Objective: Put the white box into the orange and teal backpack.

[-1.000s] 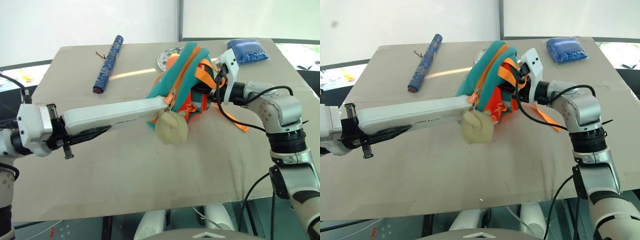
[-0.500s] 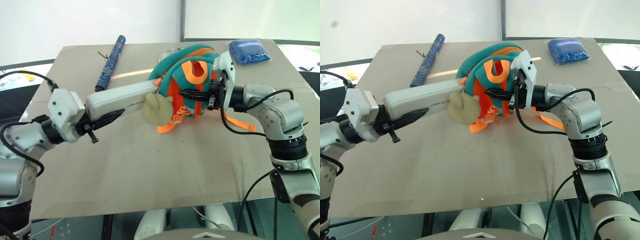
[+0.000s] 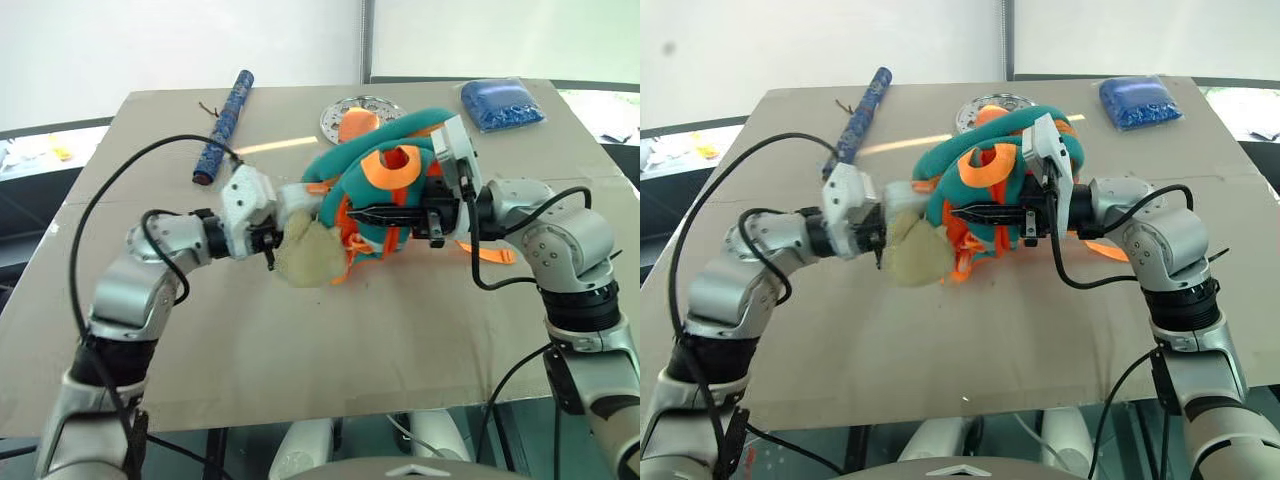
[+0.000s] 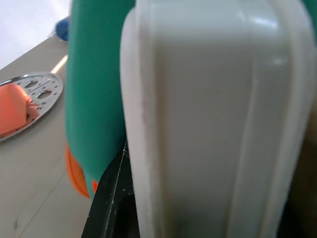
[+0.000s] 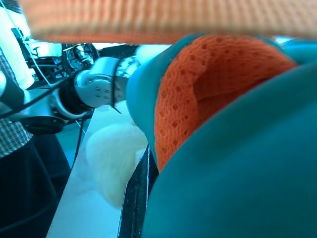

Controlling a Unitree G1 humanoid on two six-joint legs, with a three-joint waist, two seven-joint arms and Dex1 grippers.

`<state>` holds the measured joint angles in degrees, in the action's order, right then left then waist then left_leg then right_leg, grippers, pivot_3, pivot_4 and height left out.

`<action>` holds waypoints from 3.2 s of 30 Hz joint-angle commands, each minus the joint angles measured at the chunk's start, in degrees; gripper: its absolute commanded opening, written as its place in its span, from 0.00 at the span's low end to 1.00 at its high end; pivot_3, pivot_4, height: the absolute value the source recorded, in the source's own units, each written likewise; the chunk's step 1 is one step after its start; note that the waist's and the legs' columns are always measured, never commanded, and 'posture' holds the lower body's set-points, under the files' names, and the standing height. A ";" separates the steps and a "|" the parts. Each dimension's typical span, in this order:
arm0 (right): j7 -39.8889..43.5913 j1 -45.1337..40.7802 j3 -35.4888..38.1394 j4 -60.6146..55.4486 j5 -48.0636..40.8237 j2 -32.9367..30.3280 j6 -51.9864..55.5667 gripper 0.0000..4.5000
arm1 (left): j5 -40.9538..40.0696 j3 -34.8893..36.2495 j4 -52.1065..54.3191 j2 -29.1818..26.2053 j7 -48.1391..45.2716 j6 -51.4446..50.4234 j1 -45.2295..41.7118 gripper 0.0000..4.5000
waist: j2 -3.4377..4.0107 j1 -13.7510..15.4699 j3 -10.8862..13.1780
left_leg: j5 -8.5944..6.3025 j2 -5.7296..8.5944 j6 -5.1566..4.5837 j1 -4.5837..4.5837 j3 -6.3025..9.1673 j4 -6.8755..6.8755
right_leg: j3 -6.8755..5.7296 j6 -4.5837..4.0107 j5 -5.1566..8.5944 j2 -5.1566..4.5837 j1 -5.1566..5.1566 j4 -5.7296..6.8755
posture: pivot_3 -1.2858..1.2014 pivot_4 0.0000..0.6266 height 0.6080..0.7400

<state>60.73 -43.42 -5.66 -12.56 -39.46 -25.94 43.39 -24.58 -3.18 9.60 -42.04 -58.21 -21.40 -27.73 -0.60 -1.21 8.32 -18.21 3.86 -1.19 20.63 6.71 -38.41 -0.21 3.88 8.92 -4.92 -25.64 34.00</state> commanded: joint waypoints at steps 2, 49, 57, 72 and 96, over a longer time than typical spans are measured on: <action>-0.95 0.02 2.63 -3.62 -2.21 0.11 -1.23 0.00 | 5.50 -9.42 -5.70 6.95 0.18 -1.51 -5.74 0.24 | -0.01 0.58 -0.03 | 0.00 0.02 0.00 0.00 0.01 -0.02 | 0.00 0.00 0.00 0.00 0.01 0.01 | 0.52 0.24 0.95; -18.07 -1.18 0.26 4.31 11.28 6.52 -5.60 0.00 | -53.31 38.85 -3.19 18.17 58.84 -48.78 -2.71 1.00 | -0.11 -1.12 -0.12 | 0.00 0.01 0.02 -0.06 0.21 -0.21 | 0.08 0.04 -0.02 -0.10 -0.05 0.57 | 0.52 0.24 0.95; -18.36 -0.05 0.30 2.91 11.38 6.07 -5.05 0.00 | -73.06 37.89 -3.31 24.09 76.24 -39.20 -1.43 0.42 | -0.15 -0.86 -0.14 | 0.00 0.00 0.02 -0.04 0.22 -0.30 | 0.07 0.03 -0.02 -0.15 -0.05 0.57 | 0.52 0.24 0.95; -18.08 0.06 0.19 3.82 12.03 6.02 -5.93 0.00 | -62.86 36.15 1.25 2.50 47.68 -37.14 15.12 0.20 | -0.11 -1.45 -0.12 | 0.00 0.04 0.03 -0.26 -0.15 0.05 | 0.31 0.02 -0.01 0.06 -0.11 0.53 | 0.52 0.24 0.95; -16.70 -0.35 -0.47 4.32 12.61 5.35 -5.50 0.00 | -63.74 31.84 -2.72 -14.00 23.80 -45.53 5.76 0.98 | -0.10 -1.01 -0.05 | 0.01 -0.02 0.03 -0.29 -0.07 0.09 | 0.25 0.02 0.00 0.00 -0.05 0.41 | 0.52 0.24 0.95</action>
<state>44.32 -42.83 -6.70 -6.67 -27.00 -20.29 38.38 -87.55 29.33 5.63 -56.49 -35.77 -67.30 -21.33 -0.70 -2.22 8.27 -18.20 3.84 -1.16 20.33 6.66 -38.32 0.05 3.90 8.91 -4.93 -25.69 34.40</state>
